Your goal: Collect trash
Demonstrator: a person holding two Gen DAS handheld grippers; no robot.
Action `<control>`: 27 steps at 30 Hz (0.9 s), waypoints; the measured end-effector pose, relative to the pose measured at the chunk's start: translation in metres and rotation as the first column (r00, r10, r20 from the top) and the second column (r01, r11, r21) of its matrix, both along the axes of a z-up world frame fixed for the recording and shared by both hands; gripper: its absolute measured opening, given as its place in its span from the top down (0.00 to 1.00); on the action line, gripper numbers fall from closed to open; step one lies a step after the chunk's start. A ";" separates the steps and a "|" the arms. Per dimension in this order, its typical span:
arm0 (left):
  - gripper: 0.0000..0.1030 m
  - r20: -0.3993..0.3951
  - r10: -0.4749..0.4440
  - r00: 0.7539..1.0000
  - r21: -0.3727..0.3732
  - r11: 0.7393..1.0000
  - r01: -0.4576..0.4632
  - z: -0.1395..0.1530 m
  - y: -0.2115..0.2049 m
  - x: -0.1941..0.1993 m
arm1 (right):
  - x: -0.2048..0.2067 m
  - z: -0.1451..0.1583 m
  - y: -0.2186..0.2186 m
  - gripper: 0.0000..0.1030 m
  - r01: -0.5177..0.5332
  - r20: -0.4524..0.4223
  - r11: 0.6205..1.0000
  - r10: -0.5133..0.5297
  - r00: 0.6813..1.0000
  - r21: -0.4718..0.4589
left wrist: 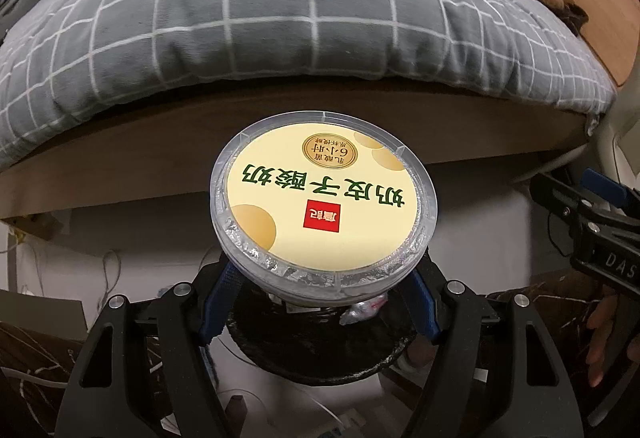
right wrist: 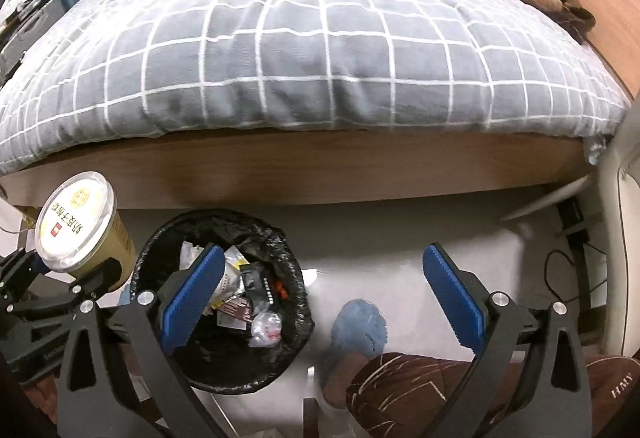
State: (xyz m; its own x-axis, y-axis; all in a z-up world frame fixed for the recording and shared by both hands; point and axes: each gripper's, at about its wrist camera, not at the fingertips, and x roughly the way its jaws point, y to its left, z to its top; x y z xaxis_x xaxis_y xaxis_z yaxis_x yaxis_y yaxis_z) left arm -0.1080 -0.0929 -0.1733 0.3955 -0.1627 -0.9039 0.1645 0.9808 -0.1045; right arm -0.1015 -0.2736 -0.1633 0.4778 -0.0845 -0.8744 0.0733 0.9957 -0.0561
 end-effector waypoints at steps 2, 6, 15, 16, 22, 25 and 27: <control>0.32 0.004 0.000 1.000 0.000 1.000 0.000 0.001 -0.003 -0.001 | -0.001 0.002 0.002 0.07 -0.006 0.000 1.000 0.006 1.000 0.003; 0.31 0.005 0.008 1.000 0.015 1.000 -0.009 -0.003 -0.003 0.000 | 0.002 0.005 0.012 0.07 -0.030 0.011 1.000 0.030 0.999 -0.004; 0.07 0.066 0.050 0.997 0.036 0.998 -0.052 0.001 0.014 -0.004 | 0.005 0.012 0.022 0.07 -0.049 0.030 0.999 0.048 0.998 0.004; 0.06 0.073 0.060 0.996 0.041 0.997 -0.063 0.004 0.017 -0.004 | 0.006 0.014 0.023 0.07 -0.052 0.034 0.999 0.052 0.998 0.006; 0.06 0.123 0.108 0.986 0.031 0.993 -0.113 0.040 0.038 -0.012 | -0.003 0.049 0.041 0.07 -0.097 0.135 0.995 0.096 0.986 0.000; 0.06 0.202 0.111 0.973 0.034 0.992 -0.120 0.077 0.045 -0.022 | -0.010 0.072 0.048 0.07 -0.111 0.183 0.994 0.108 0.977 0.009; 0.06 0.240 0.110 0.965 0.037 0.992 -0.122 0.098 0.049 -0.025 | -0.017 0.088 0.052 0.07 -0.117 0.209 0.993 0.114 0.971 0.004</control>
State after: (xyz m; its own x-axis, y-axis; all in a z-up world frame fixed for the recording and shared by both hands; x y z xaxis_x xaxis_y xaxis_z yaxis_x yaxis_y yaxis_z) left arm -0.1329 -0.0441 -0.0749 0.6129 -0.0590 -0.7879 0.0634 0.9977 -0.0253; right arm -0.1187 -0.2220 -0.0748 0.6551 -0.0053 -0.7555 -0.0335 0.9988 -0.0360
